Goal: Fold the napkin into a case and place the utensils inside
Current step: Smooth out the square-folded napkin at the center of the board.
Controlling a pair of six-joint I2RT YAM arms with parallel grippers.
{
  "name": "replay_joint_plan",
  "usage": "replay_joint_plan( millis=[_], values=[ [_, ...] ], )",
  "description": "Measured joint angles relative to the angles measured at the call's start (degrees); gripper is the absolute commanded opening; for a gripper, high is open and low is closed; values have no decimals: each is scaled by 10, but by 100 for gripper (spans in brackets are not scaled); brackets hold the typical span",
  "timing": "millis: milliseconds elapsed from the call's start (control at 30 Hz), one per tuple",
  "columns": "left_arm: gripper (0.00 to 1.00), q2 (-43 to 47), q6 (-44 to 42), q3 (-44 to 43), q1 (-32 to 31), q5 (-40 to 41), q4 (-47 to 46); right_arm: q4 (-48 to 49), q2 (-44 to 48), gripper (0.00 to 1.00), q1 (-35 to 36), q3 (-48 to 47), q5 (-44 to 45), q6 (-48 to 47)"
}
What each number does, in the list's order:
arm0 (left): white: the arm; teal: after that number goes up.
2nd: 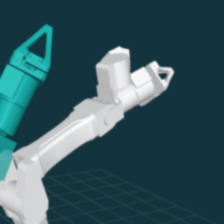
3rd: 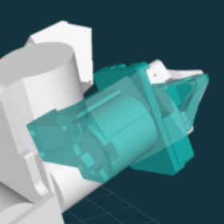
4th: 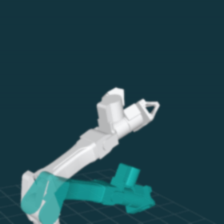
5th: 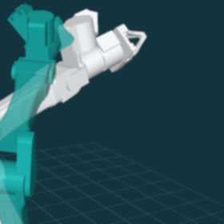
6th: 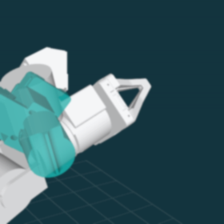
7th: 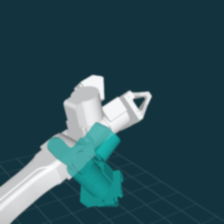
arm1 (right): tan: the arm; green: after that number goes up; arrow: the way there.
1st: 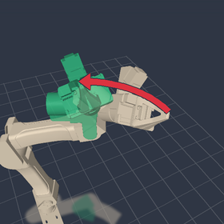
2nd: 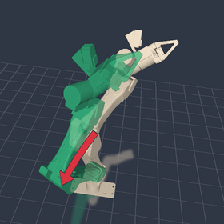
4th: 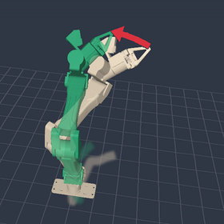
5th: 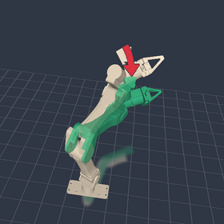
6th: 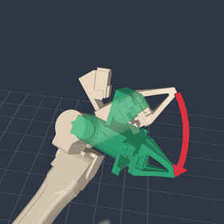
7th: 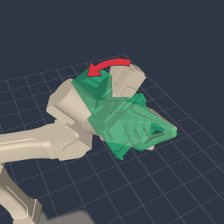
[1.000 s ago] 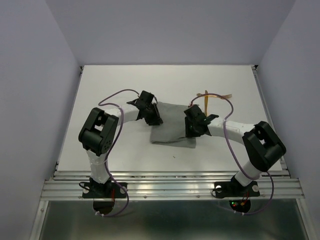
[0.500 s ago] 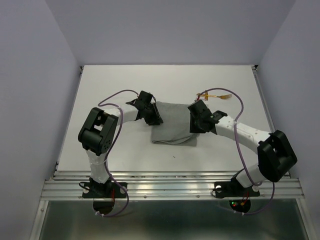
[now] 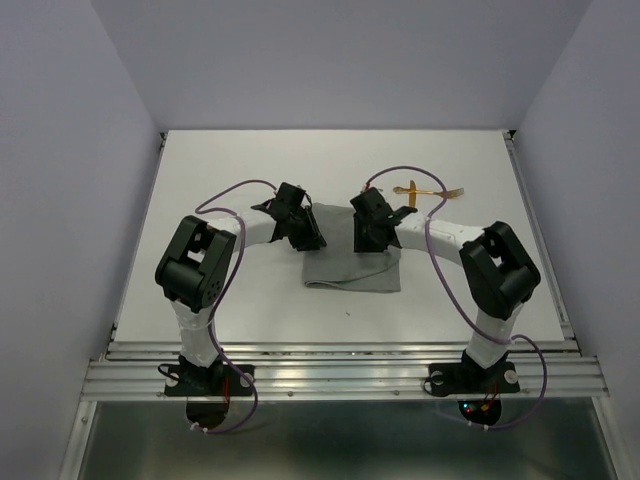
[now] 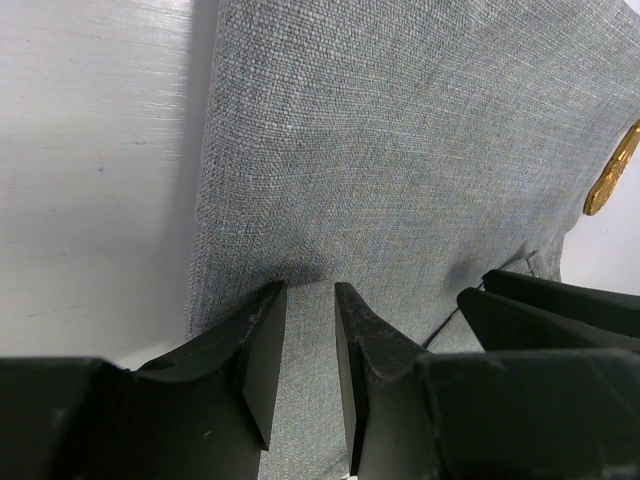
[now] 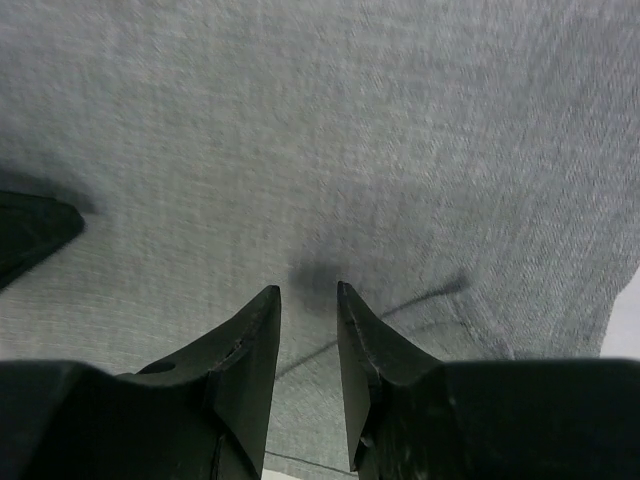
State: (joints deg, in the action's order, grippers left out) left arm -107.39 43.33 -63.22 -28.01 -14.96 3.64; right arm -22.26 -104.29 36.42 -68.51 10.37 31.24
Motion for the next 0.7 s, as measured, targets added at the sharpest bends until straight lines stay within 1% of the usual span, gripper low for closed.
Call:
replay_joint_plan(
  millis=[200,367,533,700],
  values=[
    [39,1,0,2,0,0,-3,20,15,35,0,50,-11,1],
    [39,1,3,2,0,2,-3,17,84,35,0,130,-18,7],
    [39,1,7,2,0,3,-3,-14,165,35,0,204,-26,21],
    [39,1,9,2,0,3,-3,-60,226,35,0,230,-25,33]
  ],
)
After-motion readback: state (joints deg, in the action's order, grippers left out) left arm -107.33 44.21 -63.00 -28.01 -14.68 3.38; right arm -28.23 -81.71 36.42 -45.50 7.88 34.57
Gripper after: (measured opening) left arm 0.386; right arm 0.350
